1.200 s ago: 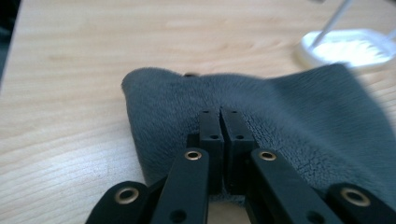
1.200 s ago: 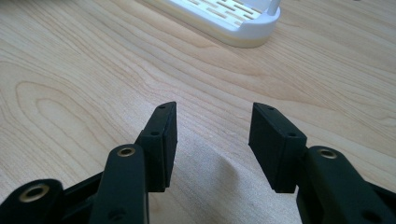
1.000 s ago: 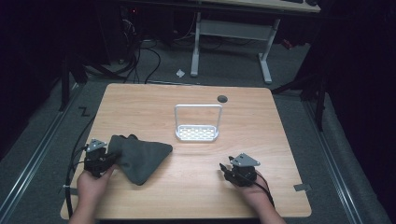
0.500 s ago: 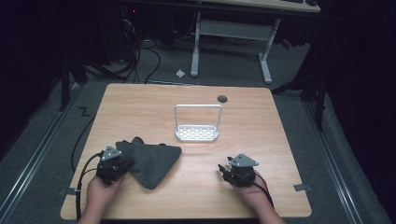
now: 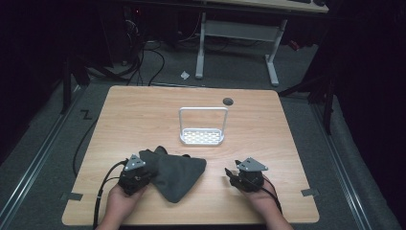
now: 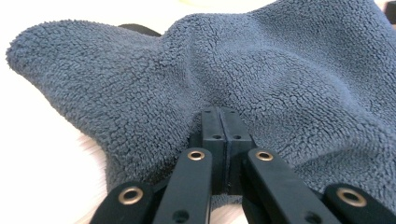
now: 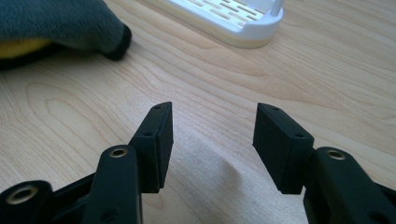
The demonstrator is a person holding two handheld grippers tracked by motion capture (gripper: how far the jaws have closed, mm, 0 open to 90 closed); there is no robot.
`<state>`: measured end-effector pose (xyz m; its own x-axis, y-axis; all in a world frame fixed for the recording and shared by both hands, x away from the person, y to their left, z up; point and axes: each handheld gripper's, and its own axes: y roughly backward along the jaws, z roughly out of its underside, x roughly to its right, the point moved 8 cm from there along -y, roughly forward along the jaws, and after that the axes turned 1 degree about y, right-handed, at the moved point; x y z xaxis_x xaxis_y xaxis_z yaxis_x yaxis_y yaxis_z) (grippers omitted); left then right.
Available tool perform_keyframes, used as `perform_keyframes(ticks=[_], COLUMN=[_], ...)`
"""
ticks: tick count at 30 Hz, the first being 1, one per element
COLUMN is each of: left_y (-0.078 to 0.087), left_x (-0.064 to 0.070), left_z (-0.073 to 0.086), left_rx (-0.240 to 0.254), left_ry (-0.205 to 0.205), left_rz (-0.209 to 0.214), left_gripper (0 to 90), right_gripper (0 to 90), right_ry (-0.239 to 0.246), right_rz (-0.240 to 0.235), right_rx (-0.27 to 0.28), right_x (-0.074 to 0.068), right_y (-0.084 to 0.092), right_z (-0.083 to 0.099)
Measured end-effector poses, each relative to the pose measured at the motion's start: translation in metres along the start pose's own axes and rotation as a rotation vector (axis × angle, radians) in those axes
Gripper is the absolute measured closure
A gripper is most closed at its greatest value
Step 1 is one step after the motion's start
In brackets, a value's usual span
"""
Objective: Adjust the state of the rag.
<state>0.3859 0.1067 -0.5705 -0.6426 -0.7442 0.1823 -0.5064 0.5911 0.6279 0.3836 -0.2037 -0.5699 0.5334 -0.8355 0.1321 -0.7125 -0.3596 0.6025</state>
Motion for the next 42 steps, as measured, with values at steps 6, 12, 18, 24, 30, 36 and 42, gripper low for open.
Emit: perform_keyframes(ticks=[6, 12, 18, 24, 30, 36, 42], left_y=[-0.025, -0.048, -0.059, -0.026, -0.003, -0.004, -0.006], left_x=[0.03, 0.049, 0.049, 0.045, 0.034, 0.026, 0.028], left_z=[-0.013, -0.026, -0.036, -0.037, -0.021, -0.019, -0.017], left_rx=[-0.004, 0.014, 0.027, 0.093, 0.108, 0.105, 0.099], left_ry=[-0.059, -0.098, -0.083, -0.035, -0.003, 0.053, 0.031], left_rz=[0.025, 0.047, 0.067, 0.063, 0.044, 0.06, 0.055], left_gripper=[90.0, 90.0, 89.8, 72.3, 65.1, 64.0, 62.5], right_gripper=[47.2, 47.0, 47.1, 45.5, 40.5, 43.2, 72.2], right_ry=[-0.019, -0.047, -0.074, -0.094, -0.1, -0.119, -0.106], right_rz=[0.017, 0.051, 0.049, 0.012, -0.022, -0.06, -0.091], right_rx=[0.021, 0.044, 0.046, 0.083, 0.006, -0.092, -0.092], right_x=[0.005, 0.017, 0.019, 0.009, -0.002, -0.005, -0.012], right_y=[0.008, 0.019, 0.02, 0.018, -0.008, -0.026, -0.028], right_z=[-0.001, -0.001, 0.001, -0.011, -0.013, -0.003, -0.005])
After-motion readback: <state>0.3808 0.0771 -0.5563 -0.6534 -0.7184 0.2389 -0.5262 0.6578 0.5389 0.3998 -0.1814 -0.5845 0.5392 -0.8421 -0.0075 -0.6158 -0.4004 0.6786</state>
